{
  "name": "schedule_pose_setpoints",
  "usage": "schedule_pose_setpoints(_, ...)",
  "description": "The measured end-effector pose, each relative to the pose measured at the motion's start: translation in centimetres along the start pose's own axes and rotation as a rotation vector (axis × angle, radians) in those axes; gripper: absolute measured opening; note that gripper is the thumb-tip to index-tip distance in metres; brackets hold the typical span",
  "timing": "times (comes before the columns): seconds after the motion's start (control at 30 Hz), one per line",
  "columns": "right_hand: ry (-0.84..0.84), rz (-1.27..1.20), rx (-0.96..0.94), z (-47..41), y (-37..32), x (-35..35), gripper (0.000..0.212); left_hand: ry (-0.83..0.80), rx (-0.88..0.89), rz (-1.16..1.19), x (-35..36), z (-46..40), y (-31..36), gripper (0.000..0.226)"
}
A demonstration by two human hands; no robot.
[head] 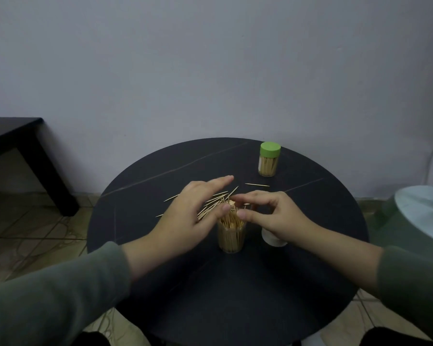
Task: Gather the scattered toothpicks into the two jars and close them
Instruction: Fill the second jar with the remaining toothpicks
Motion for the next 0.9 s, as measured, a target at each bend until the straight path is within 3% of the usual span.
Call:
schedule_pose_setpoints(0.1,-0.092,0.181,0.043,0.0,0.1,0.2,0.053,-0.064,0.081,-0.176,0.7,0.1,0.6,0.053)
schedule_pose_setpoints(0.23,-0.189,0.333,0.109,0.1,0.6,0.7,0.065,-0.144,0.02,-0.226,1.8,0.5,0.1,0.062)
schedule_pose_setpoints(0.4,-0.207,0.325,0.062,0.2,0.1,1.0,0.046,-0.201,0.144,-0.283,2.6,0.4,1.4,0.057)
schedule_pose_setpoints(0.6,-0.208,0.325,0.001,0.2,-0.8,1.0,0.037,-0.094,0.327,-0.376,1.8,0.2,2.1,0.033)
schedule_pose_setpoints(0.77,-0.215,0.356,0.054,-0.2,0.1,0.9,0.044,-0.01,0.073,-0.19,0.5,-0.3,-0.4,0.039)
schedule_pose_setpoints(0.83,-0.21,0.355,0.043,-0.2,0.0,0.8,0.045,-0.066,0.041,-0.167,0.8,-0.1,-0.8,0.049)
schedule_pose_setpoints(0.9,-0.213,0.346,0.019,-0.1,-0.3,0.9,0.038,-0.206,0.121,-0.191,2.1,0.3,-0.1,0.057)
Point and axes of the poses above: each hand's wrist, its own z-axis away from the middle knuckle, its own x-axis out of the palm, y = z × x, the point moved 10 cm from there along -z, towards the middle knuckle, and after that the axes turned 5 degrees about x, right-handed, at the moved point
